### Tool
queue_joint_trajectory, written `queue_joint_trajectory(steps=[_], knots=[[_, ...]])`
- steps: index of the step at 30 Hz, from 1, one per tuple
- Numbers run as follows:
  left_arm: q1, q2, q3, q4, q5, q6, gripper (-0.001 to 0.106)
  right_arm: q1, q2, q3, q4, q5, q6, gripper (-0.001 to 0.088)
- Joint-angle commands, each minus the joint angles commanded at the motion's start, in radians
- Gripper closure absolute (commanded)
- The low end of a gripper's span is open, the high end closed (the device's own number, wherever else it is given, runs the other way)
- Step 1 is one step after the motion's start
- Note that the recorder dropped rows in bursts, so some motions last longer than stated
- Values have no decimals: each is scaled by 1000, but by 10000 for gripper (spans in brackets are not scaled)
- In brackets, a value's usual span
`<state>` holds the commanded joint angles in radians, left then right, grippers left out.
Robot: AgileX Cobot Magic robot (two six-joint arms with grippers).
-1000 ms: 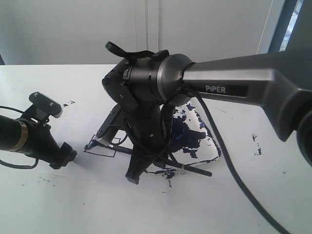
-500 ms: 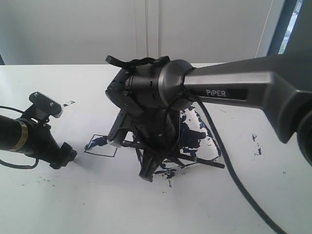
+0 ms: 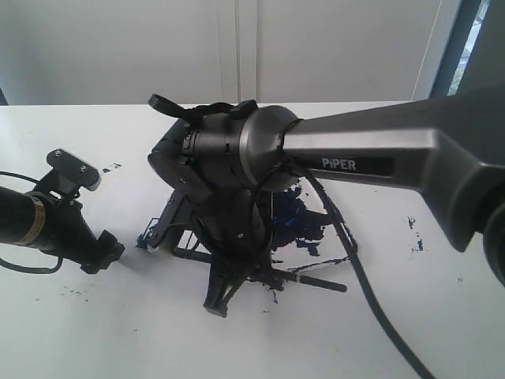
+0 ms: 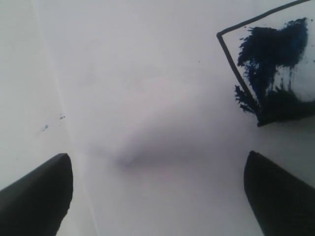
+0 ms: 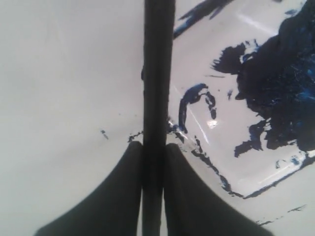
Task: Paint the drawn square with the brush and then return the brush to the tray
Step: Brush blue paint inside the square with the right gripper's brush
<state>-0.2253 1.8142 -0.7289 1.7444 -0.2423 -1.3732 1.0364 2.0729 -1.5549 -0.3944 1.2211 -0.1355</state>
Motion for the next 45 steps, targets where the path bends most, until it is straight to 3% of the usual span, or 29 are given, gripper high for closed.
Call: queue_joint_trajectory(steps=[2,6,10,13,23,28,34,39,45], knots=[[0,0,0,0,0,0,111,0,0,11,-84,0,27,868],[0,0,0,0,0,-4,111,-7,2,24,-93,0,32,868],[0,0,0,0,0,-4,111,-7,-6,24,66,0,-38,868],[0,0,0,0,0,-4,111,-7,-6,33,71,0,-42,868],[0,0,0,0,0,-11,111,-17,-4,33,-168,0,55,868],[0,0,0,0,0,-11,111,-24,-2,33,-142,0,56,868],[0,0,0,0,0,-11,111,-15,-2,33,5,0,-4,868],[0,0,0,0,-3,-10,111,33,-6,33,-2,0,-1,868],[0,0,0,0,-3,-19,111,100,-9,33,-243,0,142,868]])
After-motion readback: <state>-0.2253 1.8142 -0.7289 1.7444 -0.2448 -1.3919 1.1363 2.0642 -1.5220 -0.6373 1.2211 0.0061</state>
